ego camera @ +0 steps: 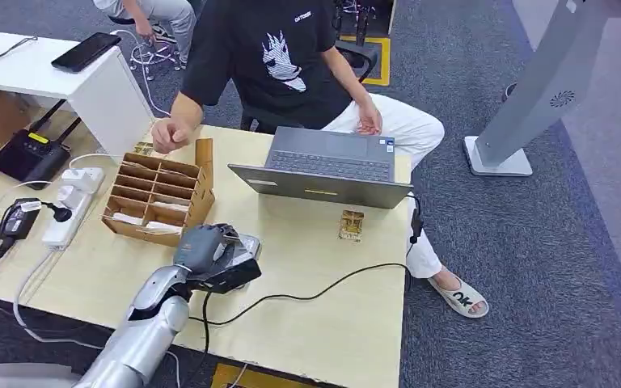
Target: Pass the card to the sensor for recognition and then transmit it.
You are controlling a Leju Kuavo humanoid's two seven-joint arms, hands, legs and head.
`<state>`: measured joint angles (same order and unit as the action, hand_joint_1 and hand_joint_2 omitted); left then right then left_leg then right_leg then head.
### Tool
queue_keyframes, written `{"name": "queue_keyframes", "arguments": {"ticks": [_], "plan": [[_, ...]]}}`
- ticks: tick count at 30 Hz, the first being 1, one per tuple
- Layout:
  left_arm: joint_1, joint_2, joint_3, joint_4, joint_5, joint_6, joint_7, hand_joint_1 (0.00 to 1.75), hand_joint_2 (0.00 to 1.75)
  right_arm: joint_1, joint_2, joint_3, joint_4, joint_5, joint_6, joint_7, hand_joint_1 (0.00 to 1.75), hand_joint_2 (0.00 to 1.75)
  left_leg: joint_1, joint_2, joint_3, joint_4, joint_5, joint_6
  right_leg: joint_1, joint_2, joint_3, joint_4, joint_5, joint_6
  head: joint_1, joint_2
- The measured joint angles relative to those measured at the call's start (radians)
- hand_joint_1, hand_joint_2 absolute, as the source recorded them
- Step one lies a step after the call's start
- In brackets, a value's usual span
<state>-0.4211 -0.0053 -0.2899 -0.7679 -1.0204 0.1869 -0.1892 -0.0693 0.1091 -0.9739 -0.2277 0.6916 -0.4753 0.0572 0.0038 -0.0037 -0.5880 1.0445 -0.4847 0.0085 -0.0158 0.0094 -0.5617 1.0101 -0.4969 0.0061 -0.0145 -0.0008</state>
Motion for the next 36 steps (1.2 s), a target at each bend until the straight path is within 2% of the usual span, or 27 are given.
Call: {"name": "queue_keyframes", "arguments": {"ticks": [4,8,11,17,20,28,36], "plan": [[-0.001,0.005,-0.001,0.000,0.010,0.001,0.001,1.75,1.75,0.000,0.000,0.004,0.000,0.004,-0.002,-0.002,0.00,1.75,0.000,0.000,0.000,0.000,0.000,0.000,0.000,0.000,0.000,0.000,0.000,0.000,0.000,0.000],[0.000,0.030,0.000,-0.028,0.060,0.043,0.001,1.75,1.75,0.001,0.000,0.004,0.001,0.003,-0.006,-0.006,0.00,1.75,0.000,0.000,0.000,0.000,0.001,-0.001,0.000,0.000,-0.001,0.001,0.000,0.000,0.000,0.000],[-0.002,0.071,0.008,-0.140,0.138,0.043,0.000,1.75,1.75,0.002,0.000,0.002,0.002,-0.001,-0.019,-0.014,0.00,1.75,0.001,0.000,-0.001,0.000,0.001,-0.001,0.001,0.000,-0.001,0.001,0.000,0.000,0.000,0.000],[-0.052,0.163,0.072,-0.374,0.178,0.050,0.000,1.75,1.75,0.002,0.000,-0.011,0.003,-0.003,-0.028,-0.034,0.00,1.75,0.001,0.000,-0.001,0.000,0.001,-0.001,0.001,0.001,-0.002,0.002,0.000,0.000,0.000,0.000],[-0.080,0.194,0.098,-0.439,0.187,0.043,0.002,1.75,1.75,0.002,0.000,-0.015,0.003,-0.004,-0.029,-0.037,0.00,1.75,0.001,0.000,-0.001,0.000,0.001,-0.001,0.001,0.001,-0.002,0.002,0.000,0.000,0.000,0.000],[-0.087,0.222,0.113,-0.507,0.183,0.053,0.005,1.75,1.75,0.002,0.000,-0.017,0.004,-0.008,-0.030,-0.048,0.00,1.75,0.001,0.000,-0.001,0.000,0.001,-0.001,0.001,0.001,-0.001,0.002,0.000,0.000,0.000,0.000],[-0.195,0.302,0.150,-0.527,0.153,0.019,0.046,1.75,1.75,0.000,0.000,-0.034,0.003,-0.020,-0.030,-0.074,0.00,1.75,0.001,0.001,-0.001,0.000,0.002,-0.001,0.001,0.002,-0.002,0.002,0.001,-0.001,0.000,0.000]]}}
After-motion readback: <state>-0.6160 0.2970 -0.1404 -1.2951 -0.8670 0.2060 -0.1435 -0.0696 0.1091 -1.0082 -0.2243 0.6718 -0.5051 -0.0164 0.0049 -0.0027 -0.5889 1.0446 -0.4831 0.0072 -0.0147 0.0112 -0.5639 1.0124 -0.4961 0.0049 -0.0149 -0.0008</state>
